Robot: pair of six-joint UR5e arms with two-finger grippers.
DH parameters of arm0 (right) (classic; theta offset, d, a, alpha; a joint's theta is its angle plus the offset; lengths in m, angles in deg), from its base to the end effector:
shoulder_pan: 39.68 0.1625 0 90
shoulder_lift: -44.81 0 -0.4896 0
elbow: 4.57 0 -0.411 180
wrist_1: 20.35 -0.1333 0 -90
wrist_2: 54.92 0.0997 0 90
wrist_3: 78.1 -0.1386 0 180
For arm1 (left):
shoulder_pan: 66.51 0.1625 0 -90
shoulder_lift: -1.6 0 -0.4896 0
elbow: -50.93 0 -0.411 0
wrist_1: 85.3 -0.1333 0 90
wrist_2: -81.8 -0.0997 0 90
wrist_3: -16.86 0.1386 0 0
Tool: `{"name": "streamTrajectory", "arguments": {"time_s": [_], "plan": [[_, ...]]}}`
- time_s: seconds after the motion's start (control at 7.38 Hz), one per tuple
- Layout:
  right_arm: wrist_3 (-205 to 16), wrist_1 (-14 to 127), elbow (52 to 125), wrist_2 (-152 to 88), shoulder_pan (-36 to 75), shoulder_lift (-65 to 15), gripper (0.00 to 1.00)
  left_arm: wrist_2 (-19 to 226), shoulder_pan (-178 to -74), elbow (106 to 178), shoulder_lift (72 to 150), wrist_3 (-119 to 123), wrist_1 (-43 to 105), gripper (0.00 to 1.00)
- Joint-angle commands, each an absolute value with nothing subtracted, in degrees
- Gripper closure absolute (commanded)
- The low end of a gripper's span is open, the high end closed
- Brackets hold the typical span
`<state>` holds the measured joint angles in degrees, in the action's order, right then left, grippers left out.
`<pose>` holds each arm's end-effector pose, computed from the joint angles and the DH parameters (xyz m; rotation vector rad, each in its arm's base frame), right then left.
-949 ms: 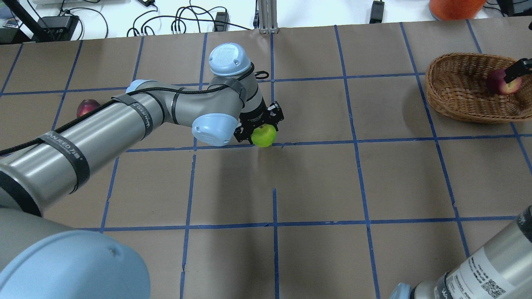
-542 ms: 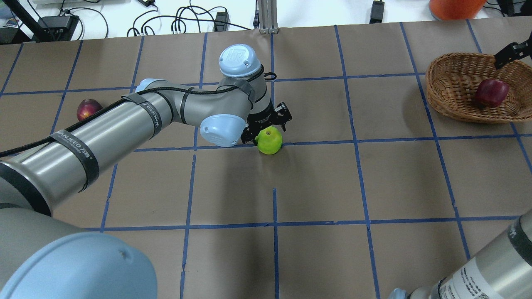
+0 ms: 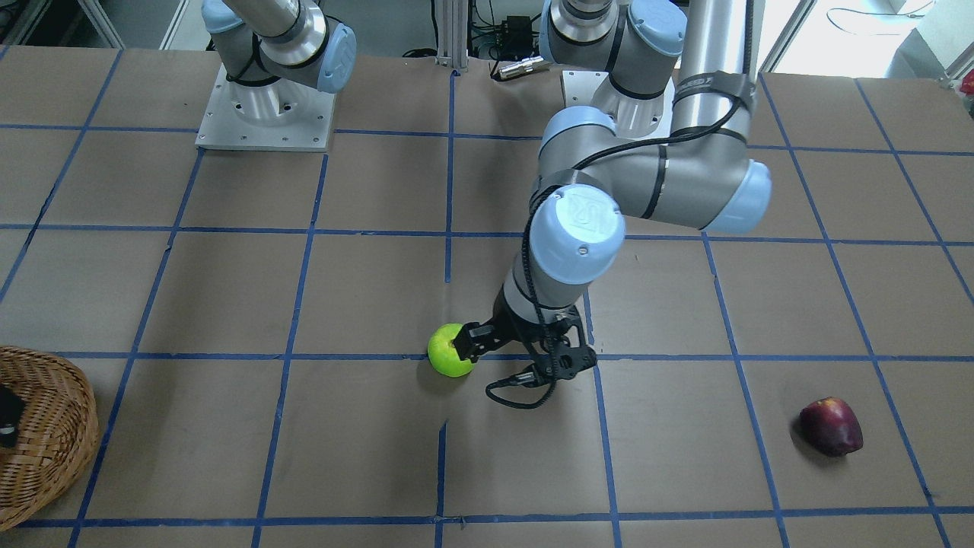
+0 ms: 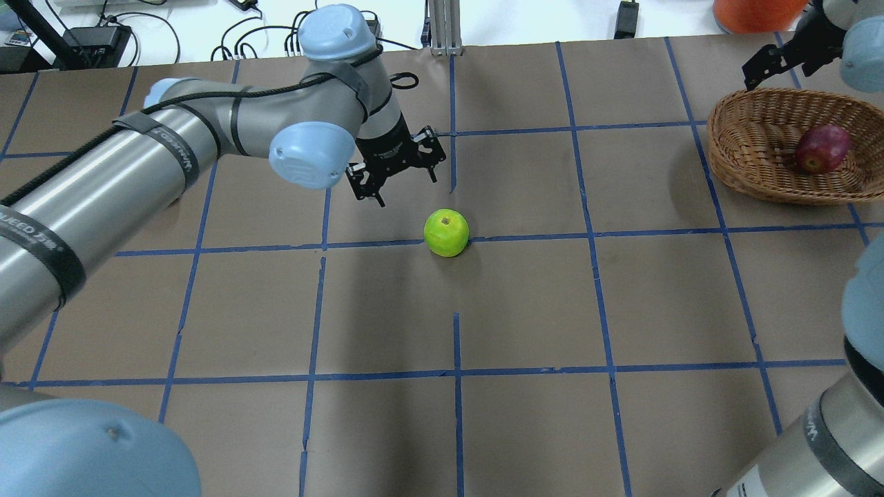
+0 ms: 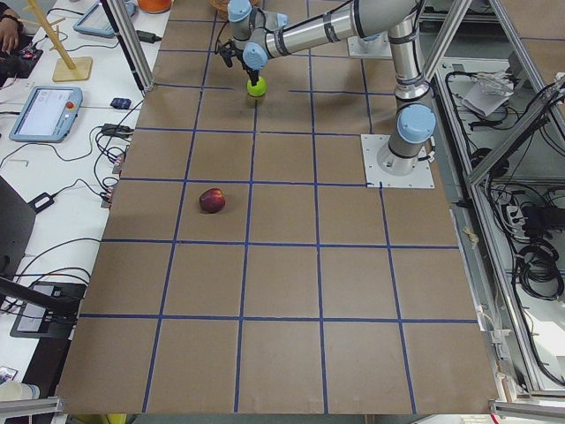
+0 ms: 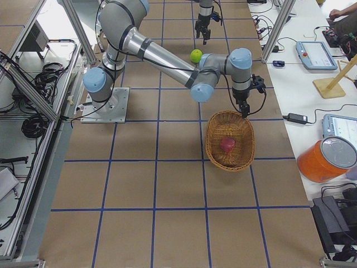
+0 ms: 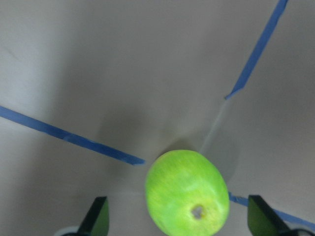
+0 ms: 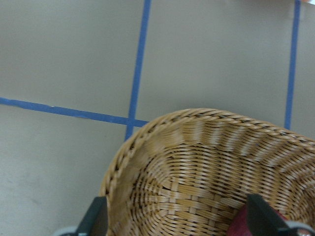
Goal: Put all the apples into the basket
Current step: 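Move the right gripper to the green apple while the left reaches the far red apple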
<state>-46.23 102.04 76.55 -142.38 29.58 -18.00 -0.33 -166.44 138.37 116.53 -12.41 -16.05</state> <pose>-0.1332 -0.7454 0.3588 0.3041 -3.0351 0.3677 -0.2676 -0.6457 0.3100 0.5101 -2.9763 -0.1099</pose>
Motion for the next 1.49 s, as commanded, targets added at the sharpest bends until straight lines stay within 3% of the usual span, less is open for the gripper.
{"name": "streamTrajectory", "arguments": {"time_s": [0.0, 0.54, 0.81, 1.36], "plan": [[-53.61, 96.82, 76.99, -139.92, 38.15, -19.87, 0.00, -5.61, -156.64, 136.36, 114.98, 7.89, -11.47, 0.00], [-77.57, 96.73, 77.60, -141.82, 66.24, -19.36, 0.00, -14.08, -141.16, 135.31, 118.21, 31.07, -18.10, 0.00], [-95.51, 102.74, 81.81, -143.16, 70.78, -16.12, 0.00, -14.44, -133.34, 135.13, 121.73, 40.64, -20.42, 0.00], [-96.83, 107.42, 88.75, -143.52, 72.56, -13.74, 0.00, -13.73, -130.49, 135.04, 126.49, 41.47, -24.48, 0.00]]}}
